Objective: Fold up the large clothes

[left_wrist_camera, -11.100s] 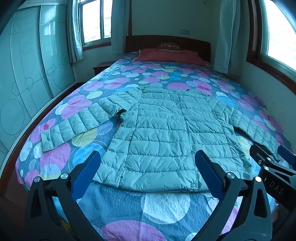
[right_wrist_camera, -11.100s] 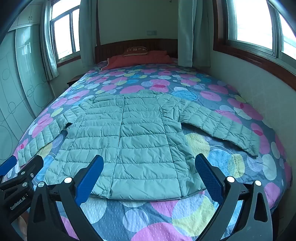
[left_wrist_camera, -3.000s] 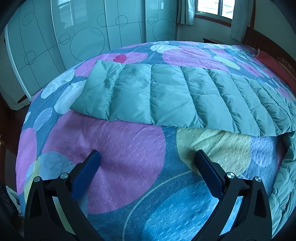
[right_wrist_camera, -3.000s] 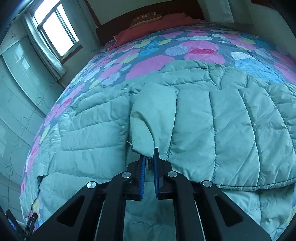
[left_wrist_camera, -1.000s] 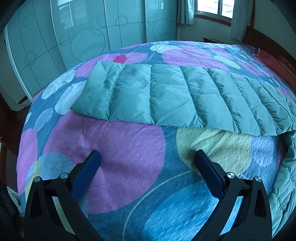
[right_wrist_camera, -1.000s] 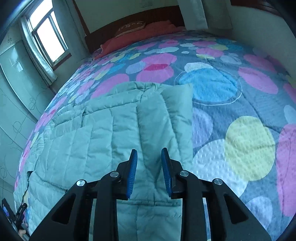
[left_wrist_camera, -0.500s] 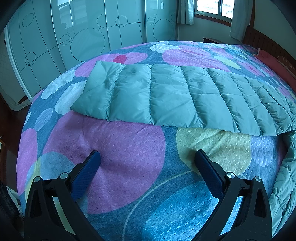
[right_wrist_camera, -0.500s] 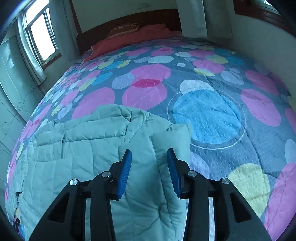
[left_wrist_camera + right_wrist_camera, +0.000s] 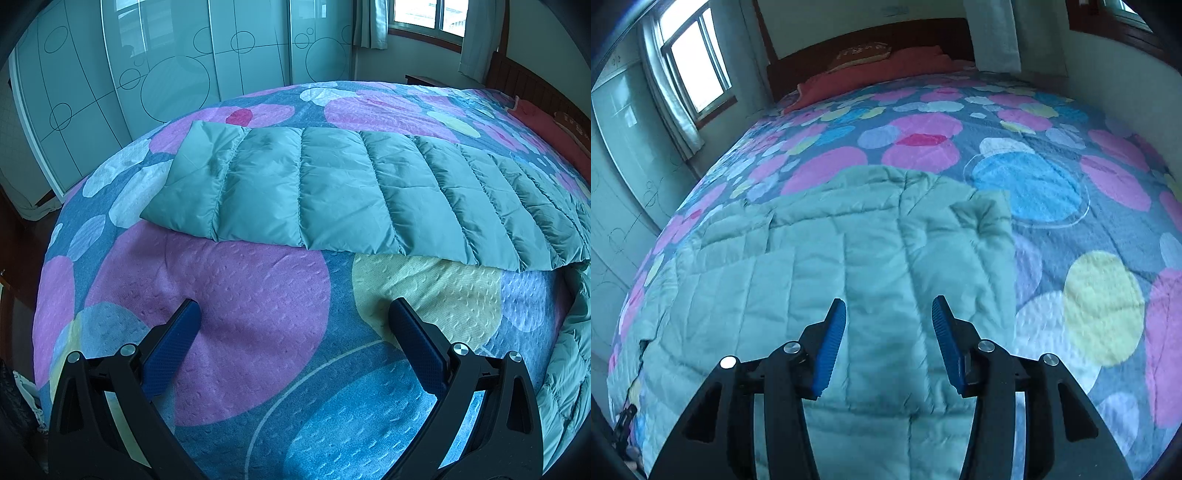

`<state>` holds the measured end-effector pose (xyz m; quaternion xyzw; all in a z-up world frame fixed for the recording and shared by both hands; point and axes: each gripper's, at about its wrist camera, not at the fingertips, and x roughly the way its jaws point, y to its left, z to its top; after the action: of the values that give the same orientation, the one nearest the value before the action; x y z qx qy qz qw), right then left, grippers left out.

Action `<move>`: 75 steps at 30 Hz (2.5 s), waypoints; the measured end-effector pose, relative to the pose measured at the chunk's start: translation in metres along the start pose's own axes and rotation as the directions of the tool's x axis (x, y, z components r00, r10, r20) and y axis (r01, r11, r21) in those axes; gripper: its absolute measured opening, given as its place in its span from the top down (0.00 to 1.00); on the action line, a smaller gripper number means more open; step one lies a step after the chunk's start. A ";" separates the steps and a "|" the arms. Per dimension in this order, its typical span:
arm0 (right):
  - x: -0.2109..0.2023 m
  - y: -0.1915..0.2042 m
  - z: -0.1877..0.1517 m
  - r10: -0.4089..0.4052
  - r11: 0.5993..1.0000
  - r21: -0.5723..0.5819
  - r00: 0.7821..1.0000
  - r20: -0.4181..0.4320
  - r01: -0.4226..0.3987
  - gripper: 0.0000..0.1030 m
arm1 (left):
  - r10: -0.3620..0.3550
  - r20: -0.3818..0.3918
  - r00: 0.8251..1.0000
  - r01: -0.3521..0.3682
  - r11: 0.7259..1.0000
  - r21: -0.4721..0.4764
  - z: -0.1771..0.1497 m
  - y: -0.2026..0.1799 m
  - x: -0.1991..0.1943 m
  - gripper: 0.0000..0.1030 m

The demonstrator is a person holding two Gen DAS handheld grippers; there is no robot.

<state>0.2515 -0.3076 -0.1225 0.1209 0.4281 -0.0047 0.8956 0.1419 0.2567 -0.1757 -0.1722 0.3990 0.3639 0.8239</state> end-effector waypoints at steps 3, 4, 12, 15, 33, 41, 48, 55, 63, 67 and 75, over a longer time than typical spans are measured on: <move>0.004 0.009 -0.020 -0.028 0.999 -0.030 1.000 -0.003 0.028 0.52 | 0.001 0.000 1.000 -0.001 1.000 0.000 0.000 0.000 0.000 0.02; 0.009 0.010 -0.023 -0.041 0.999 -0.034 0.999 -0.012 0.040 0.52 | 0.001 0.000 1.000 -0.001 1.000 0.000 0.000 0.000 0.000 0.02; 0.030 0.010 -0.038 -0.083 0.995 -0.062 0.996 -0.021 0.081 0.50 | -0.002 -0.001 1.000 0.002 1.000 -0.001 0.000 0.000 -0.001 0.02; 0.030 0.010 -0.040 -0.086 0.994 -0.063 0.996 -0.010 0.086 0.50 | -0.044 -0.004 0.999 0.044 0.999 -0.028 0.002 0.008 -0.002 0.02; 0.028 0.011 -0.043 -0.085 0.995 -0.059 0.996 0.007 0.085 0.49 | -0.338 0.145 0.930 0.367 0.852 -0.373 0.039 0.096 0.024 0.20; 0.027 0.009 -0.042 -0.085 0.995 -0.054 0.996 0.013 0.085 0.49 | -0.349 0.161 0.923 0.383 0.799 -0.464 0.051 0.128 0.042 0.94; 0.027 0.010 -0.042 -0.085 0.995 -0.051 0.996 0.016 0.086 0.49 | -0.371 0.239 0.897 0.425 0.873 -0.241 0.068 0.078 -0.006 0.97; 0.027 0.009 -0.042 -0.081 0.996 -0.047 0.997 0.018 0.082 0.49 | -0.502 0.211 0.839 0.515 0.857 -0.010 0.063 -0.018 -0.045 0.97; 0.026 0.011 -0.043 -0.074 0.996 -0.037 0.997 0.023 0.075 0.49 | -0.619 0.098 0.779 0.595 0.780 0.194 0.036 -0.119 -0.075 0.97; 0.026 0.010 -0.043 -0.068 0.997 -0.031 0.997 0.025 0.069 0.49 | -0.671 0.041 0.741 0.635 0.718 0.285 0.017 -0.168 -0.093 0.97; 0.026 0.008 -0.045 -0.052 0.999 -0.013 0.998 0.032 0.053 0.49 | -0.691 -0.052 0.721 0.636 0.630 0.447 -0.036 -0.248 -0.113 0.97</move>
<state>0.2342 -0.2872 -0.1677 0.1034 0.4168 -0.0272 0.9027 0.2583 0.0165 -0.1113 -0.0958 0.3256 -0.0539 0.9391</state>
